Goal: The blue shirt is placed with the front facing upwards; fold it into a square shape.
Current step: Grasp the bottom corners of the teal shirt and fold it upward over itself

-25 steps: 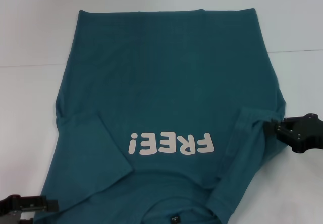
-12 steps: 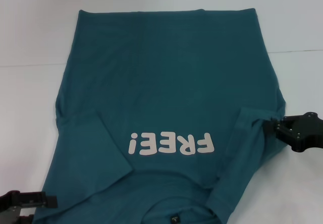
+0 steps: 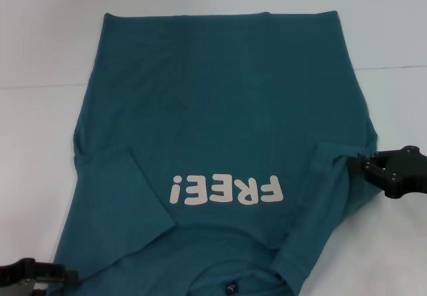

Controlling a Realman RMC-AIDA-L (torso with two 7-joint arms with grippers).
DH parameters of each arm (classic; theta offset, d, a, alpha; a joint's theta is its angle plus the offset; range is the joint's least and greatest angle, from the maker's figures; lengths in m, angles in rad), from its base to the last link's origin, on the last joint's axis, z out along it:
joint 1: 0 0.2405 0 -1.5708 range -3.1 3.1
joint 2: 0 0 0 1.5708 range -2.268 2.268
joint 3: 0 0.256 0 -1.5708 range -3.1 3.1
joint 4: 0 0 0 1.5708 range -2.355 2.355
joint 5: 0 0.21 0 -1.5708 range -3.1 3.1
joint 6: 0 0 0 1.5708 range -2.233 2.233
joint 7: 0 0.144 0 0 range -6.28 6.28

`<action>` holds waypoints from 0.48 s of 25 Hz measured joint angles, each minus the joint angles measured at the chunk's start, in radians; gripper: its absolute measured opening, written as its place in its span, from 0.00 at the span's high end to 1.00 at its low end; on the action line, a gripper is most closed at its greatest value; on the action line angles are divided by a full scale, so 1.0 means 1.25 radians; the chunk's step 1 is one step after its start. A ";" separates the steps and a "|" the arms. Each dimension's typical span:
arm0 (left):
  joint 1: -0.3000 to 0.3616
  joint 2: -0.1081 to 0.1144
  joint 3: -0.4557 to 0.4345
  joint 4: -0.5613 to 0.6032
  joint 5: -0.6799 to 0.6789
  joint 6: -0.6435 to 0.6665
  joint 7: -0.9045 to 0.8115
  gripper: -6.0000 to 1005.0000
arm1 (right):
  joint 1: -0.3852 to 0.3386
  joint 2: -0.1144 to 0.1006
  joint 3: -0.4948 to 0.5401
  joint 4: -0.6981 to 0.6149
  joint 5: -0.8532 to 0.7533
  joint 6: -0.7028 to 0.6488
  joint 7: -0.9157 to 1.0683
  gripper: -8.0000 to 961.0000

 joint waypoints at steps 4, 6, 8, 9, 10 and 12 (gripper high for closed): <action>-0.009 -0.003 0.043 0.000 0.000 -0.025 -0.015 0.41 | 0.005 -0.007 -0.001 0.015 0.000 0.000 -0.001 0.96; -0.010 -0.003 0.044 0.000 0.000 -0.029 -0.016 0.48 | 0.007 -0.009 0.000 0.022 0.000 0.000 -0.001 0.96; -0.012 -0.002 0.041 -0.001 0.000 -0.030 -0.017 0.55 | 0.007 -0.010 0.001 0.025 0.000 0.001 -0.001 0.96; -0.012 -0.001 0.040 -0.001 0.000 -0.030 -0.017 0.58 | 0.007 -0.011 0.002 0.025 0.000 0.001 -0.001 0.96; -0.013 -0.001 0.040 -0.001 0.000 -0.031 -0.017 0.61 | 0.007 -0.011 0.002 0.025 0.000 0.001 -0.001 0.96; -0.015 0.000 0.040 -0.001 0.000 -0.035 -0.017 0.66 | 0.007 -0.011 0.003 0.025 0.000 0.001 -0.001 0.96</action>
